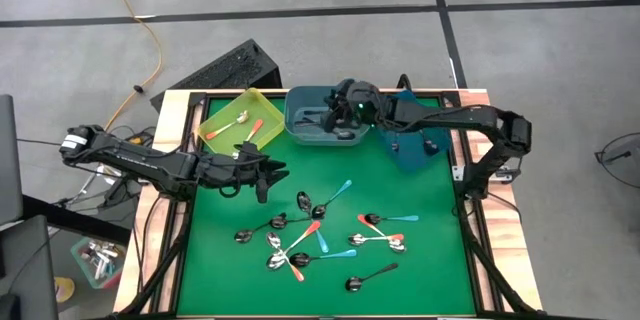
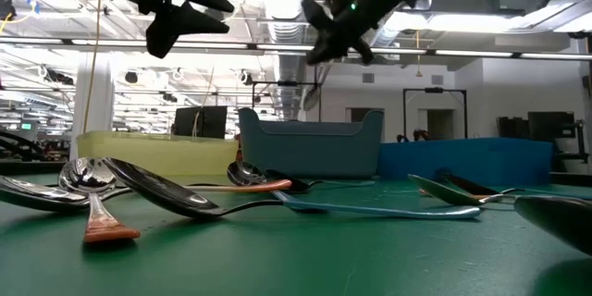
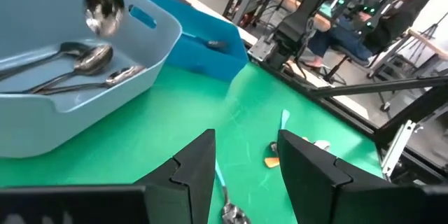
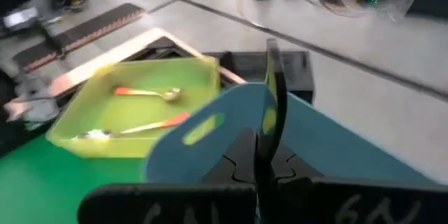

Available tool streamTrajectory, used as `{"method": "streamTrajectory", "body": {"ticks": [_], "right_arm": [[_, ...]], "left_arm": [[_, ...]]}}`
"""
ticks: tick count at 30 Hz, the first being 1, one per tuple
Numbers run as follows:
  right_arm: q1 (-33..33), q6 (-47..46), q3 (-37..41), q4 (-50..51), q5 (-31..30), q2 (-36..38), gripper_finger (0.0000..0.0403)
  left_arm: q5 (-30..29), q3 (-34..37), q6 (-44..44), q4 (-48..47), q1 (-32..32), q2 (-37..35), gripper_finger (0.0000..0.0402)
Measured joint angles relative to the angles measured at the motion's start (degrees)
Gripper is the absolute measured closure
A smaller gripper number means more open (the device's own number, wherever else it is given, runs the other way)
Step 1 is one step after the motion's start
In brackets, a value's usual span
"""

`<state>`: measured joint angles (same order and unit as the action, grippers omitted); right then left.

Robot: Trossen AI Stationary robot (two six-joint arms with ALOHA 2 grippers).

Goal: Sort silverware by color (type)
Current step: Put the black spoon into the light blue bin

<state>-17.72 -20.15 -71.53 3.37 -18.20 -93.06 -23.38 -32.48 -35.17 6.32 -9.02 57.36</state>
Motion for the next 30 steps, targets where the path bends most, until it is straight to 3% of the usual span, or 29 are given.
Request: {"method": "streamTrajectory", "body": {"ticks": [2,7,10,14,30], "right_arm": [[-1.41,-4.38,0.16,-1.05,0.0,-1.03,0.0398],[-1.47,-11.21,2.15,-18.15,-1.04,-6.21,0.0398],[-0.93,-15.07,2.34,-23.48,-3.89,-9.87,0.0398],[-0.26,-16.21,2.38,-30.66,-4.37,-14.92,0.0398],[-1.91,-12.41,1.88,-21.07,-7.45,-16.19,0.0394]], "left_arm": [[-0.48,0.01,-0.03,0.04,0.0,0.0,0.0264],[-0.94,0.01,-0.03,-0.01,0.0,0.0,0.0264],[-0.92,0.01,-0.08,-0.11,0.0,0.0,0.0264],[-0.94,0.01,-0.27,-0.67,-0.22,0.0,0.0264],[-0.96,0.01,-1.34,-2.15,-0.98,0.0,0.0264]]}}
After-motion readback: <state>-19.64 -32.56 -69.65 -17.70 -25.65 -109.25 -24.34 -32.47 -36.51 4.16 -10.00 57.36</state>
